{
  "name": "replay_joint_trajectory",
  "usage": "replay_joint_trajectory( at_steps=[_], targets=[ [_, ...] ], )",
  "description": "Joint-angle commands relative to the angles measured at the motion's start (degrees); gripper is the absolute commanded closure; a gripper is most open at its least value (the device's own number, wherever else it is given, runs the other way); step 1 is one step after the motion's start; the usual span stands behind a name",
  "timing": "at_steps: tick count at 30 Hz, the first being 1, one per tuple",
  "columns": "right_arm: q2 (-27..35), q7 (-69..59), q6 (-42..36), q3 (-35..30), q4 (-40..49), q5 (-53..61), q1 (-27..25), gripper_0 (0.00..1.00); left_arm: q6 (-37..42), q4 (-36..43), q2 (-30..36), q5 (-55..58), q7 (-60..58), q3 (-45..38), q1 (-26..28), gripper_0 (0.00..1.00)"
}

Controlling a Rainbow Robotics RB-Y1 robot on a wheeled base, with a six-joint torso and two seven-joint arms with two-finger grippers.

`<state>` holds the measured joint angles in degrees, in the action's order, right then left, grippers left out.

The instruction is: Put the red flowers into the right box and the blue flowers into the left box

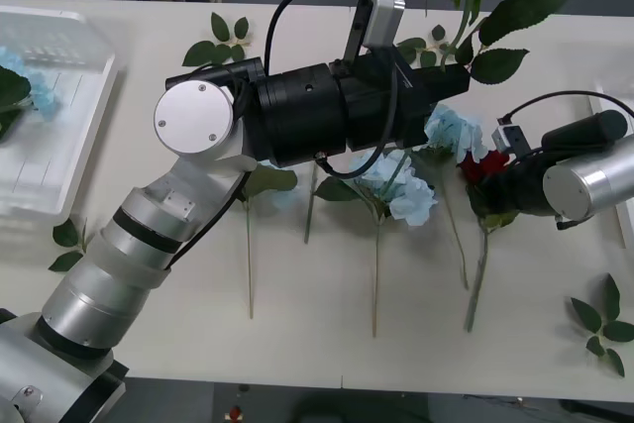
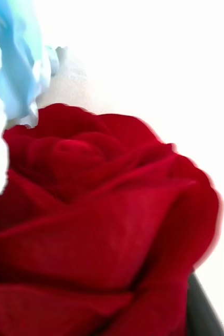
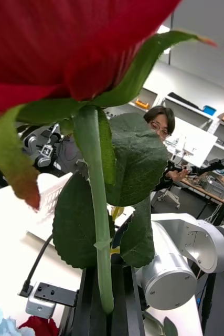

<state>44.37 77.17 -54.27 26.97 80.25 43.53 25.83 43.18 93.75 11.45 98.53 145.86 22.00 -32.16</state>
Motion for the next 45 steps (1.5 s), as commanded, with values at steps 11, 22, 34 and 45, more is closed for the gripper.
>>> replay_joint_trajectory(
  at_steps=[11,22,34,45],
  targets=[
    [-1.66,0.87,0.04,-0.16,0.0,0.51,-0.87,1.0,-0.29,2.14,0.16,0.44,3.73,0.32,-0.54,1.0],
    [-1.04,1.4,-0.05,-2.54,1.32,0.51,-0.87,1.0,-0.29,2.14,0.16,0.44,3.73,0.32,-0.54,1.0],
    [5.72,3.33,-5.76,-13.35,13.62,1.56,-0.87,1.0,-0.29,2.14,0.16,0.44,3.73,0.32,-0.54,1.0],
    [10.47,13.53,-10.51,-26.18,12.92,-2.3,1.33,1.0,-0.29,2.14,0.16,0.44,3.73,0.32,-0.54,1.0]
  ],
)
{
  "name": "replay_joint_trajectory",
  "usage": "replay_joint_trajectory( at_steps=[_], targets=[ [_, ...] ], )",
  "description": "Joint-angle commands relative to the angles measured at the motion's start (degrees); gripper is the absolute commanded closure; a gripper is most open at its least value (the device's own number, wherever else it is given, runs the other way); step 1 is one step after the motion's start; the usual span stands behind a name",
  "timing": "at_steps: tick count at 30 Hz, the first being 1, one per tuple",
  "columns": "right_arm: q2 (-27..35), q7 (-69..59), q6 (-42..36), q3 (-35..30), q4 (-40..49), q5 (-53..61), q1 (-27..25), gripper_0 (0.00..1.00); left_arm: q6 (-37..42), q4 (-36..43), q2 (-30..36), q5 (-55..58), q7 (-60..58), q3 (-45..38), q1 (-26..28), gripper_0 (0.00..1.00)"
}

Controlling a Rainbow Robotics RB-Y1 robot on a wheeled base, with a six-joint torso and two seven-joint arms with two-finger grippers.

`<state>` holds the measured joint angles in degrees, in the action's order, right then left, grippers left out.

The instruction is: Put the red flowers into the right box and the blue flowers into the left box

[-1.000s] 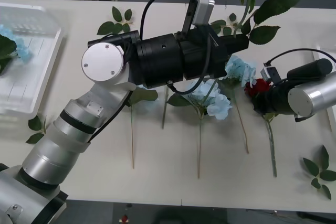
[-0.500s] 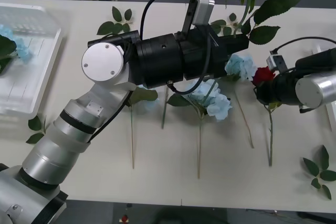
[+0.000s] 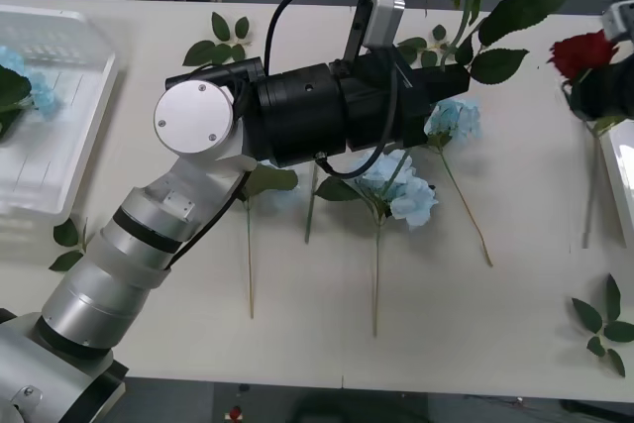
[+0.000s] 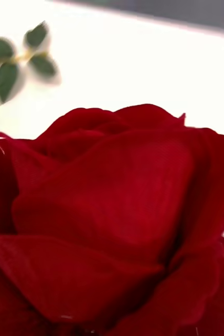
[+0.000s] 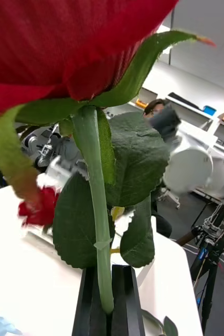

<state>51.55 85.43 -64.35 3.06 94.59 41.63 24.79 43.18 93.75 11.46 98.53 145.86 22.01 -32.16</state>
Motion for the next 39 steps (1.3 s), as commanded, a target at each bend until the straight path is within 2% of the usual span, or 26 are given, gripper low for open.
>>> replay_joint_trajectory(
  at_steps=[1,5,13,17,25,29,37,39],
  targets=[
    [4.18,6.76,-0.16,-2.97,-2.92,-0.32,2.9,1.0,-0.29,2.14,0.14,0.44,3.73,0.32,-0.54,1.0],
    [6.64,12.39,1.86,-3.32,-8.11,-1.91,5.18,1.0,-0.29,2.14,0.14,0.44,3.73,0.32,-0.54,1.0],
    [8.57,23.55,9.51,-3.32,-28.41,-3.75,13.09,1.0,-0.29,2.14,0.14,0.44,3.73,0.32,-0.54,1.0],
    [8.66,26.54,11.88,-3.32,-35.27,-6.74,15.55,1.0,-0.29,2.14,0.14,0.44,3.73,0.32,-0.54,1.0],
    [8.83,28.56,12.93,-3.15,-40.45,-12.19,15.38,1.0,-0.29,2.14,0.14,0.44,3.73,0.32,-0.54,1.0],
    [8.83,28.91,14.69,-0.77,-42.39,-14.39,14.67,1.0,-0.29,2.14,0.14,0.44,3.73,0.32,-0.54,1.0],
    [8.66,28.56,17.68,0.9,-44.41,-14.21,14.67,1.0,-0.29,2.14,0.14,0.44,3.73,0.32,-0.54,1.0],
    [8.57,28.73,18.12,0.9,-44.41,-13.42,14.76,0.81,-0.29,2.14,0.14,0.44,3.73,0.32,-0.54,1.0]
  ],
)
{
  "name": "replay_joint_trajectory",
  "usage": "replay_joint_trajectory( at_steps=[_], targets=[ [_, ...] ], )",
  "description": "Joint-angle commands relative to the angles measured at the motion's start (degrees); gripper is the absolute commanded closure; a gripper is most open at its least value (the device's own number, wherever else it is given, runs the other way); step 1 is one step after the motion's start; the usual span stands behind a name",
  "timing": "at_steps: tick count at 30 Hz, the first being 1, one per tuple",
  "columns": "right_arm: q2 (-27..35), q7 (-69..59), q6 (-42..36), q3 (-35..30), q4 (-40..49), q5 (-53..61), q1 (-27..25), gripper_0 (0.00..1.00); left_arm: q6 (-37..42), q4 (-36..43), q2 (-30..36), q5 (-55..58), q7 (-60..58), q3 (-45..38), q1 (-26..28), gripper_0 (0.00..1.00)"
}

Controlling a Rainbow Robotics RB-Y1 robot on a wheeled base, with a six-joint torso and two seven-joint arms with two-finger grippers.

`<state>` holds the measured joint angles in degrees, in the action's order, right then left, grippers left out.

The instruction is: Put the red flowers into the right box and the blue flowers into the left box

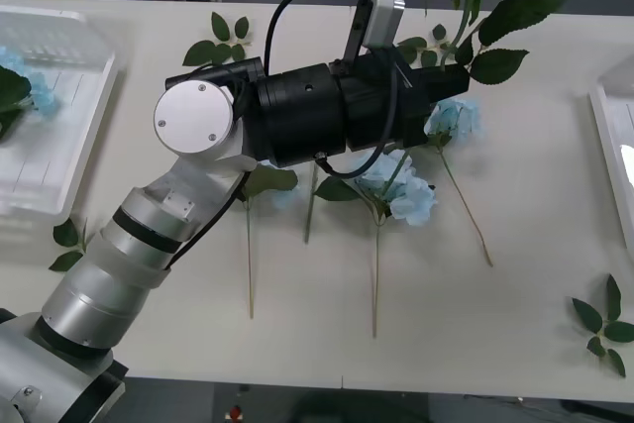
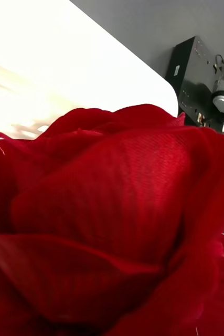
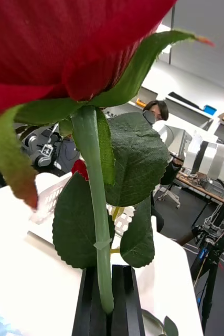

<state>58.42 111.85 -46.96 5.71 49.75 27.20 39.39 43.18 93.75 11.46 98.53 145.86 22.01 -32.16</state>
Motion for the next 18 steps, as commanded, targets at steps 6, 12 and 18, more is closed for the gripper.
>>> replay_joint_trajectory(
  at_steps=[6,12,18],
  targets=[
    [1.7,2.94,0.99,-1.75,0.44,4.62,0.08,0.08,-0.29,2.14,0.14,0.44,3.73,0.32,-0.54,1.0],
    [1.7,4.52,0.91,-1.58,0.44,6.9,0.08,0.0,-0.29,2.14,0.14,0.44,3.73,0.32,-0.54,1.0],
    [1.7,11.02,0.99,-1.58,0.44,13.05,0.08,0.0,-0.29,2.14,0.14,0.44,3.73,0.32,-0.54,1.0]
  ],
)
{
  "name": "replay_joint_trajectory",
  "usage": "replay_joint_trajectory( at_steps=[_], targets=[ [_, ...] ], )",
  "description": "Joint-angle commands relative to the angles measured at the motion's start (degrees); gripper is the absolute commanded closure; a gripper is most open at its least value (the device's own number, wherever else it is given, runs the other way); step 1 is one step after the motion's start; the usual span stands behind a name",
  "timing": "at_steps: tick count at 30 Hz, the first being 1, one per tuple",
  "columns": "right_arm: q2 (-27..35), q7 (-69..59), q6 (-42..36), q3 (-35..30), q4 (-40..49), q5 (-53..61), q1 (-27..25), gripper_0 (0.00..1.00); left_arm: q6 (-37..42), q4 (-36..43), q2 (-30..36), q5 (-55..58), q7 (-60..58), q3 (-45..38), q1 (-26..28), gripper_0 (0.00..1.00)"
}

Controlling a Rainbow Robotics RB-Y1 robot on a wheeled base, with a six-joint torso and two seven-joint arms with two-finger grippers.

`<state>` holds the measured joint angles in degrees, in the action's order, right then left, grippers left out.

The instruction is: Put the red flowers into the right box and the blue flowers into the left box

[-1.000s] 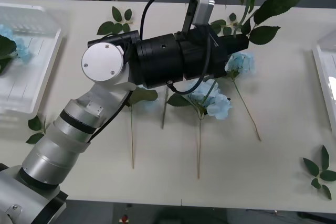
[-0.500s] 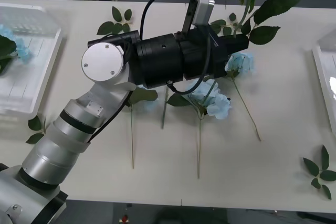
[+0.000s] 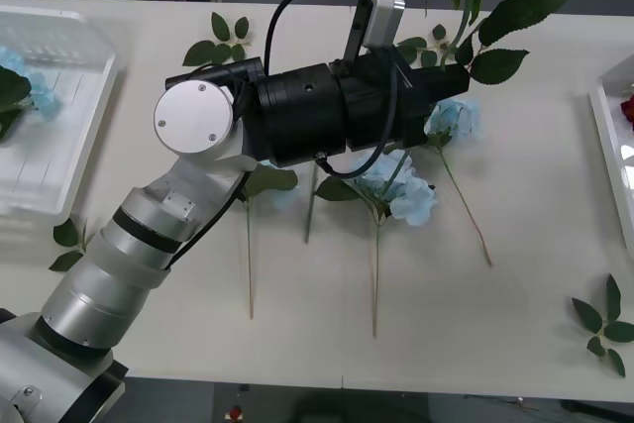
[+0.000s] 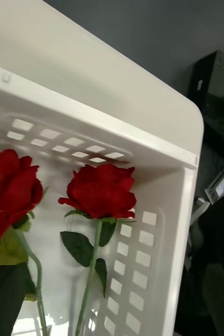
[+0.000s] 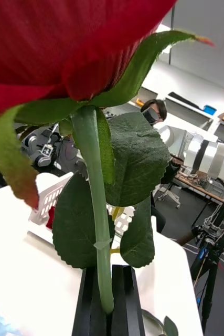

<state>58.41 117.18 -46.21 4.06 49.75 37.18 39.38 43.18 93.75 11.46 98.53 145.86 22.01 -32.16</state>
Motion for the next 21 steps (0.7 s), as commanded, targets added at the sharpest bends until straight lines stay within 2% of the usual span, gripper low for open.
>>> replay_joint_trajectory(
  at_steps=[1,6,9,15,21],
  targets=[
    [1.7,7.27,0.15,-0.02,0.44,5.1,0.08,0.0,-0.29,2.14,0.14,0.44,3.73,0.32,-0.54,1.0],
    [1.7,14.3,-1.61,-1.51,0.88,14.15,0.08,0.0,-0.29,2.14,0.14,0.44,3.73,0.32,-0.54,1.0],
    [1.79,18.26,-5.39,-3.53,1.93,19.6,-0.01,0.0,-0.29,2.14,0.14,0.44,3.73,0.32,-0.54,1.0],
    [2.05,28.54,-16.28,-11.0,2.28,32.61,-0.8,0.0,-0.29,2.14,0.14,0.44,3.73,0.32,-0.54,1.0],
    [2.05,37.82,-26.92,-21.29,2.99,45.53,-5.63,0.0,-0.29,2.14,0.14,0.44,3.73,0.32,-0.54,1.0]
  ],
)
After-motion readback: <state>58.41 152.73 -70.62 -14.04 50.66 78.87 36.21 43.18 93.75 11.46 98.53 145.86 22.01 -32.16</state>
